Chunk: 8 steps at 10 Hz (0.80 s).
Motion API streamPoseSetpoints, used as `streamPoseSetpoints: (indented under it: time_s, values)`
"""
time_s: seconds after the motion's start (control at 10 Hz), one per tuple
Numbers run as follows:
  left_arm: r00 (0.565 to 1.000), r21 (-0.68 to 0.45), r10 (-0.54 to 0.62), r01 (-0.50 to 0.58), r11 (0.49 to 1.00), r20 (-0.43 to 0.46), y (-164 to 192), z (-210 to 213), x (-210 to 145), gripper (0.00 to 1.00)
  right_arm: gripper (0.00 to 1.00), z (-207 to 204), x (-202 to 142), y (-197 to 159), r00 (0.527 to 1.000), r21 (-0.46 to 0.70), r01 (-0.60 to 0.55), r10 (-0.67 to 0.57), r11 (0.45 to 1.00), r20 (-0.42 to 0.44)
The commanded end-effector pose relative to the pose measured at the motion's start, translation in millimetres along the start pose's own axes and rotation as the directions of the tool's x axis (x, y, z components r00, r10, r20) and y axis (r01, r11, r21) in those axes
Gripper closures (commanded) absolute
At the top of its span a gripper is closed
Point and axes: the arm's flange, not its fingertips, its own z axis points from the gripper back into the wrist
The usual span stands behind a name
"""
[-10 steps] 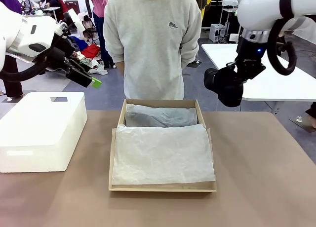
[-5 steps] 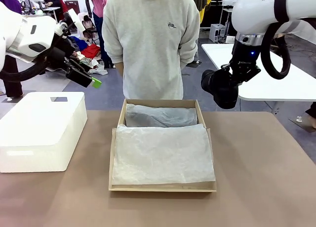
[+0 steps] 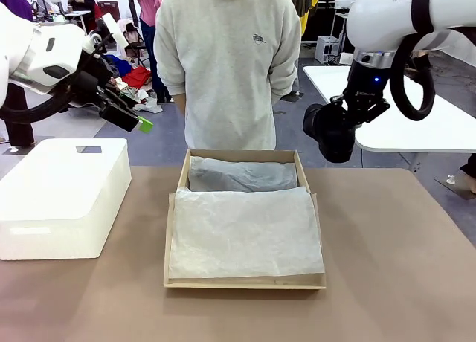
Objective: Pack the shoes into the box.
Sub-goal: Place the other shoe of the Shoes into the Shoes Box.
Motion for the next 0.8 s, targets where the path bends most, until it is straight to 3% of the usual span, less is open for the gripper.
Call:
streamPoseSetpoints:
  time_s: [0.0, 0.4, 0.7]
  values:
    - [1.0, -0.009, 0.004, -0.003, 1.0, 0.009, 1, 0, 0, 0.0, 1.0, 9, -17, 42, 0.992, -0.022, 0.118, -0.116, 0.993, 0.057]
    - [1.0, -0.009, 0.004, -0.003, 1.0, 0.009, 1, 0, 0, 0.0, 1.0, 8, -39, 122, 0.937, -0.084, 0.346, -0.348, 0.935, -0.018]
    - [1.0, -0.009, 0.004, -0.003, 1.0, 0.009, 1, 0, 0, 0.0, 1.0, 6, -52, 162, 0.838, -0.096, 0.545, -0.542, 0.833, 0.06]
